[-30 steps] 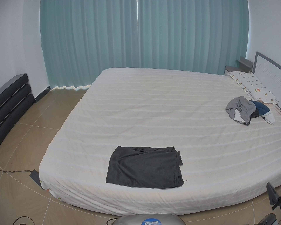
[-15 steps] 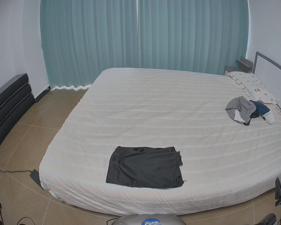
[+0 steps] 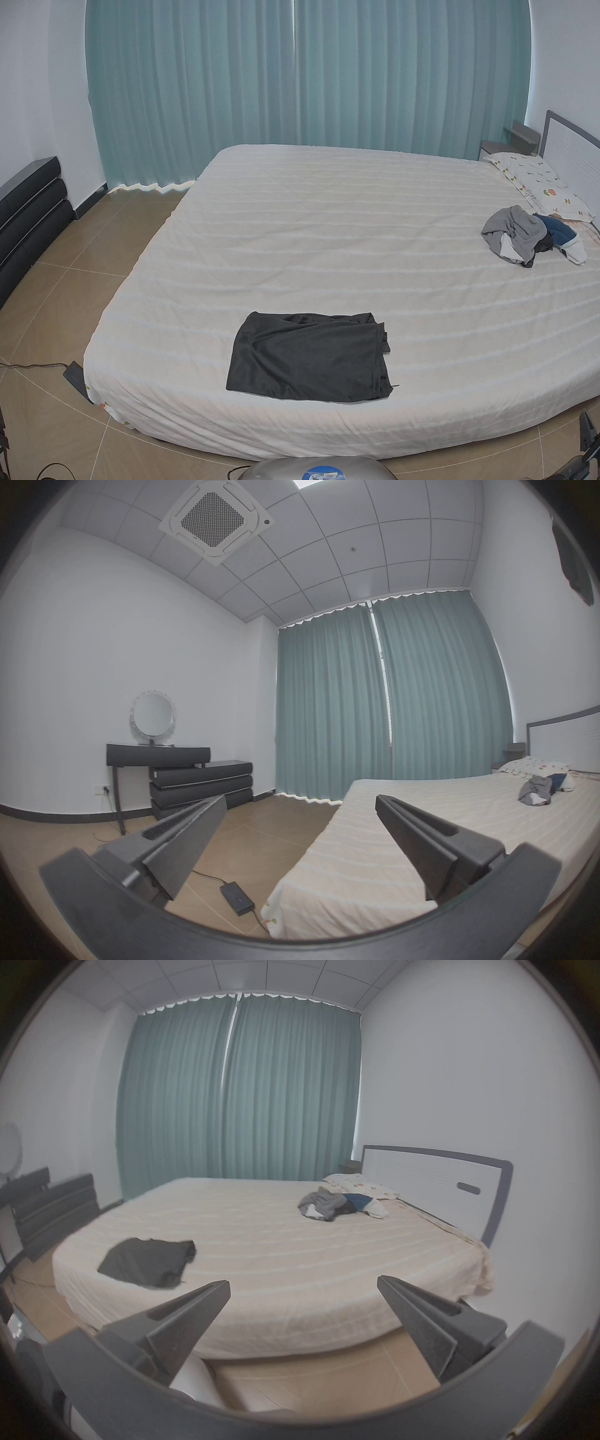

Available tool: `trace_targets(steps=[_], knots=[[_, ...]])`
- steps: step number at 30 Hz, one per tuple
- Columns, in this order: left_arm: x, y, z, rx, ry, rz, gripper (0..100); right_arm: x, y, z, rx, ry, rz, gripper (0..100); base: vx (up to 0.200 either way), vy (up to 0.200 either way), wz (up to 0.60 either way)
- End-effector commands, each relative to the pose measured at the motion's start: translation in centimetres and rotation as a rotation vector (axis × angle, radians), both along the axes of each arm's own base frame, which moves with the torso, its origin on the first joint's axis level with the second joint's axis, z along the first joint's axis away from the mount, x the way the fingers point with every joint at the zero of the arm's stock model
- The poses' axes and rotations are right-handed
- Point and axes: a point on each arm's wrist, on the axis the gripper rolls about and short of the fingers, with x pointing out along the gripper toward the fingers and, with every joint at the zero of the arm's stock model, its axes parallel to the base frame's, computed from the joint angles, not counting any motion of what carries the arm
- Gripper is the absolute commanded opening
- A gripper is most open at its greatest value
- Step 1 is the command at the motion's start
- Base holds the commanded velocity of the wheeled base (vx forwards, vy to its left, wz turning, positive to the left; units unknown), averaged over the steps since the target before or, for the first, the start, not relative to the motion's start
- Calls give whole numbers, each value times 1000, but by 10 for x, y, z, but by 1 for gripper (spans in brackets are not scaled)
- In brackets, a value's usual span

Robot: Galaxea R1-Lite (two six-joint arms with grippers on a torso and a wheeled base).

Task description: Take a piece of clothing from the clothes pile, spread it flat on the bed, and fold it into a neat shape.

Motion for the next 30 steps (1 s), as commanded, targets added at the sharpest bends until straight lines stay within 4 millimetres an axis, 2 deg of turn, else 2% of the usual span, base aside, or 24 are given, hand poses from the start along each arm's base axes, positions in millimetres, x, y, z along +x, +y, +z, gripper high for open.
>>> trace_targets(steps=[1, 3, 6, 11, 23, 25, 30], knots=[[8, -4, -24, 10, 16, -102, 100, 14, 5, 2, -38, -286, 169, 100, 0, 0, 0], [12, -4, -28, 21, -21, -106, 100, 25, 6, -14, -98, -313, 208, 100, 0, 0, 0], [19, -5, -43, 60, 5, -133, 100, 26, 7, -17, -123, -337, 251, 100, 0, 0, 0], [21, -5, -54, 52, 109, -172, 100, 28, 7, -31, -48, -209, 261, 100, 0, 0, 0], [22, -8, -59, 32, 153, -300, 100, 28, 6, -29, -9, -229, 209, 100, 0, 0, 0], [22, -11, -60, -2, 150, -413, 100, 28, 6, -30, 23, -228, 207, 100, 0, 0, 0], [22, -12, -59, -28, 145, -472, 100, 27, 4, -30, 28, -202, 102, 100, 0, 0, 0]])
